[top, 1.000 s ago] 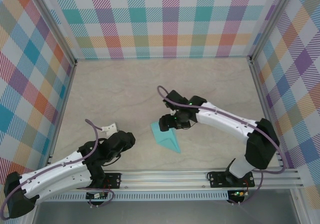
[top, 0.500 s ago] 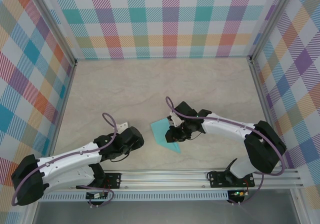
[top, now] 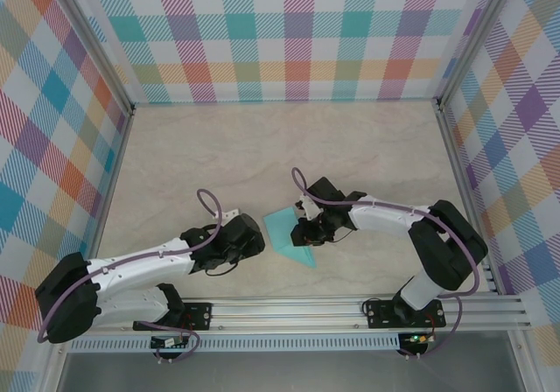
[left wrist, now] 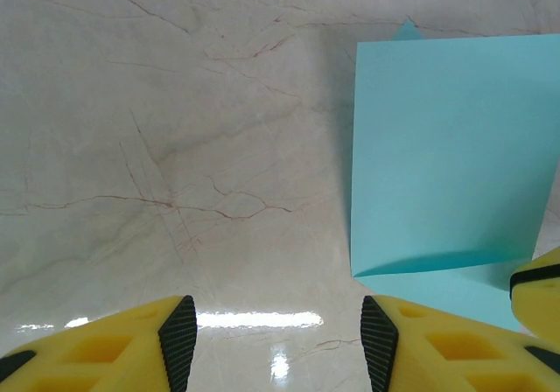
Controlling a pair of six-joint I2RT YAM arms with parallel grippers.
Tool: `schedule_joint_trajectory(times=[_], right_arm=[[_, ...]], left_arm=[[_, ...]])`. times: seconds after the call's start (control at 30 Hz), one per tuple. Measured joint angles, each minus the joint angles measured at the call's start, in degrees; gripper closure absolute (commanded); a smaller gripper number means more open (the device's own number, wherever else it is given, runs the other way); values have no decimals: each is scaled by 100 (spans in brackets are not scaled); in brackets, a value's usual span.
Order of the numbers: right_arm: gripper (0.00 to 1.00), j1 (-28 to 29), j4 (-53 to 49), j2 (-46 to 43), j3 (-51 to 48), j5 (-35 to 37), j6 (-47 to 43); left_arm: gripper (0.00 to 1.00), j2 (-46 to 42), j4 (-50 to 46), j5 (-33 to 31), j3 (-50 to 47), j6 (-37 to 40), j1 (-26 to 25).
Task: Fold a paper plane with a square sheet of paper (pick it up from the middle)
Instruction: Turn over the paper at the center of the table.
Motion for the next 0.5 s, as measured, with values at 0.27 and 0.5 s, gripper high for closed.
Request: schedule_joint_trajectory(times=[0.27,0.5], right_arm=[[78,-459,356,155,-369,-229,-61],[78,-791,769,291,-706,-494,-57]], left_arm=[[45,531,61,168,267,111,0],[46,887,166,319,546,216,0]])
